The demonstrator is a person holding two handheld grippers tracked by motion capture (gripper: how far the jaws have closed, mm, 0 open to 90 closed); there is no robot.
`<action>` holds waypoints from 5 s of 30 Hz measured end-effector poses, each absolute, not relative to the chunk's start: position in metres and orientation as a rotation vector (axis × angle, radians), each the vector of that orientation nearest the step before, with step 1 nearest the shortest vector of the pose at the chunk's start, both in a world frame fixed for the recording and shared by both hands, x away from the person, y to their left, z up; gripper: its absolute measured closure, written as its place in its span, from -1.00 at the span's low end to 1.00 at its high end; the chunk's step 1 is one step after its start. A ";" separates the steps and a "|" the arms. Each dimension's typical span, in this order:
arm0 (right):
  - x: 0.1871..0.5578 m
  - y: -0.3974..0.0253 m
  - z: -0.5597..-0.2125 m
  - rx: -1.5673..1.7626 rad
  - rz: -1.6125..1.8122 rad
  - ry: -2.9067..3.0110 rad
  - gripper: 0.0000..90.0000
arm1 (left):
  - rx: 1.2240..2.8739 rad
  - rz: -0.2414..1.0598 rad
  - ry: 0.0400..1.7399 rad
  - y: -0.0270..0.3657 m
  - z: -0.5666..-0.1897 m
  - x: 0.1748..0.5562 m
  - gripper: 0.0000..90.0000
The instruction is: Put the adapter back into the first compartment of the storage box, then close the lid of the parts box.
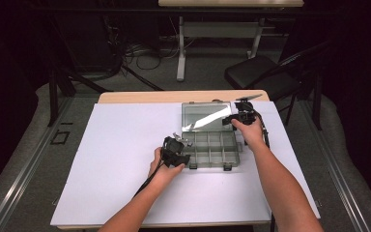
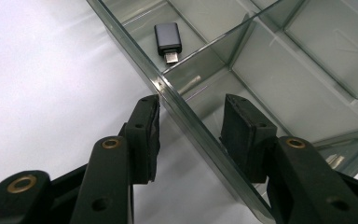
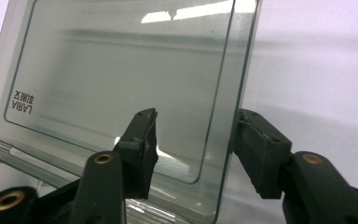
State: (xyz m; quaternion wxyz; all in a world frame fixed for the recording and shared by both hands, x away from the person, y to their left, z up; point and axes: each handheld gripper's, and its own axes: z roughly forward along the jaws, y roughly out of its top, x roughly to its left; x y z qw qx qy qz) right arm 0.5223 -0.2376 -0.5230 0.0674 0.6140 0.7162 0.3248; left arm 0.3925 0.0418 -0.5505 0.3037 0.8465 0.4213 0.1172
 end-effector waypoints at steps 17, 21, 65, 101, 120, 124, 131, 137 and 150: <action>0.520 -0.243 -0.518 1.823 0.998 2.137 0.38 | 2.242 0.312 1.117 0.042 -0.551 0.392 0.25; 0.519 -0.245 -0.515 1.809 0.994 2.147 0.47 | 2.243 0.313 1.117 0.042 -0.551 0.392 0.25; 0.501 -0.257 -0.511 1.664 1.119 2.076 0.89 | 2.243 0.322 1.115 0.042 -0.551 0.392 0.26; 0.488 -0.258 -0.518 1.560 1.188 2.003 0.89 | 2.240 0.325 1.116 0.042 -0.551 0.392 0.25; 0.485 -0.256 -0.519 1.559 1.201 1.968 0.90 | 2.221 0.284 1.128 0.044 -0.549 0.394 0.21; 0.484 -0.256 -0.520 1.570 1.209 1.956 0.91 | 2.185 0.252 1.136 0.050 -0.542 0.397 0.10; 0.483 -0.256 -0.521 1.580 1.216 1.936 0.91 | 2.102 0.226 1.169 0.066 -0.520 0.410 0.00; 0.482 -0.255 -0.521 1.573 1.216 1.926 0.91 | 2.059 0.248 1.177 0.073 -0.501 0.424 -0.04; 0.481 -0.255 -0.522 1.570 1.223 1.917 0.91 | 2.012 0.348 1.215 0.079 -0.454 0.461 -0.12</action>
